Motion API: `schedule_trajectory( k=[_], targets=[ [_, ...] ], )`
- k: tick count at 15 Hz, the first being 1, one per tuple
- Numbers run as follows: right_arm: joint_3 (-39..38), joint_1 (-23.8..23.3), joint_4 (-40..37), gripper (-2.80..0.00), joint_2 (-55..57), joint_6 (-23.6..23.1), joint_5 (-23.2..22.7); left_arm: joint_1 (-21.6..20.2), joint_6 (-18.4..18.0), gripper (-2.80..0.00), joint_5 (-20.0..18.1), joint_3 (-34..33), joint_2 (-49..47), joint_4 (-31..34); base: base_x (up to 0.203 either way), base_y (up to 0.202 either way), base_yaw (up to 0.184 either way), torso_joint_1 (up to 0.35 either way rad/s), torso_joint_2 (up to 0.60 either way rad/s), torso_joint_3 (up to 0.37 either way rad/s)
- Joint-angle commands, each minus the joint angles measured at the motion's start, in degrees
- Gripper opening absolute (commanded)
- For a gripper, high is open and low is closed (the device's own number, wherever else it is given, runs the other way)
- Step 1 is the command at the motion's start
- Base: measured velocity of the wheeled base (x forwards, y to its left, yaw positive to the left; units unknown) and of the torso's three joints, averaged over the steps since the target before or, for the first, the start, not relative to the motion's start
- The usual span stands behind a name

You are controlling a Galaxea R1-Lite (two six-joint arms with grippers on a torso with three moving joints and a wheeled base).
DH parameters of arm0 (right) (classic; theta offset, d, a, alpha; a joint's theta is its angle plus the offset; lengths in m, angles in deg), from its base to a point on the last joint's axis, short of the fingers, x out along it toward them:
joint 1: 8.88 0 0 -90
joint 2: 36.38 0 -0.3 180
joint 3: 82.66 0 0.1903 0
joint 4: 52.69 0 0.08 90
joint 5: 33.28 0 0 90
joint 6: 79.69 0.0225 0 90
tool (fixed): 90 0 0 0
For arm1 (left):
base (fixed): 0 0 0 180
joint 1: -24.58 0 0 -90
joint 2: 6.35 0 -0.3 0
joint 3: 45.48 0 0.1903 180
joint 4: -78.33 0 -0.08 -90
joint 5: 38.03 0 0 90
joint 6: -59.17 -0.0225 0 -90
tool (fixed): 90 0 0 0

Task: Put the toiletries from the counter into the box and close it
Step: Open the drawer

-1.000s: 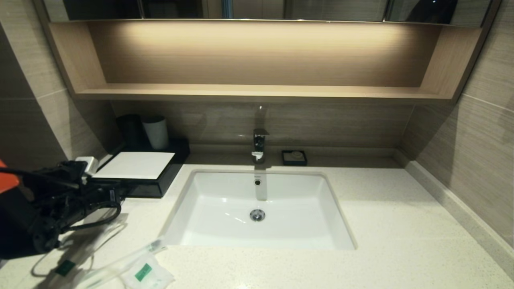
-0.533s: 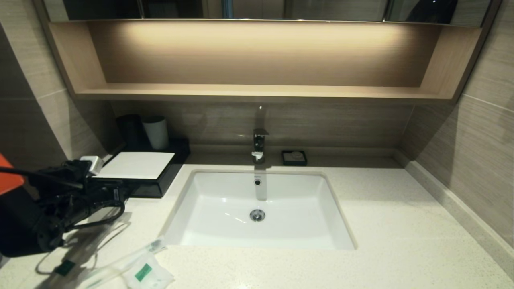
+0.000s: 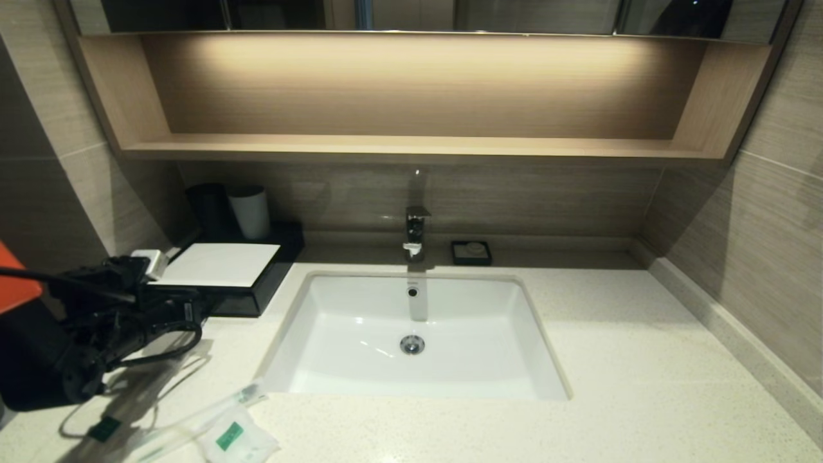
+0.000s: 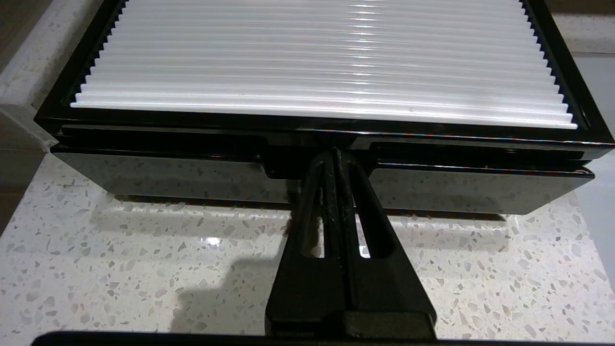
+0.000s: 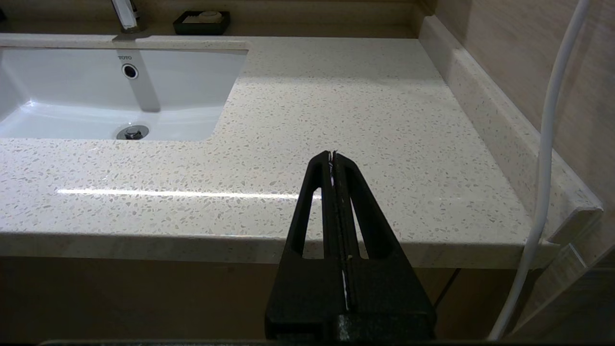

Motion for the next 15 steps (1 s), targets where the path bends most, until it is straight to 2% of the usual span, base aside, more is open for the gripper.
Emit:
schedule_trajectory(
  k=[1,5,15],
  targets=[
    [-0.1,0.0,0.0,-2.8,-0.1,-0.1,0.0,0.0,0.0,-2.8,-0.1,0.0,-0.3,-0.5,0.0,0.0,0.0,0.0,0.0,0.0],
    [0.0,0.0,0.0,-2.8,-0.1,-0.1,0.0,0.0,-0.1,-2.8,1.2,0.6,-0.8,-0.6,0.0,0.0,0.0,0.0,0.0,0.0],
    [-0.1,0.0,0.0,-2.8,0.0,-0.1,0.0,0.0,-0.1,-2.8,1.5,1.2,-1.3,-0.6,0.0,0.0,0.0,0.0,0.0,0.0]
  ],
)
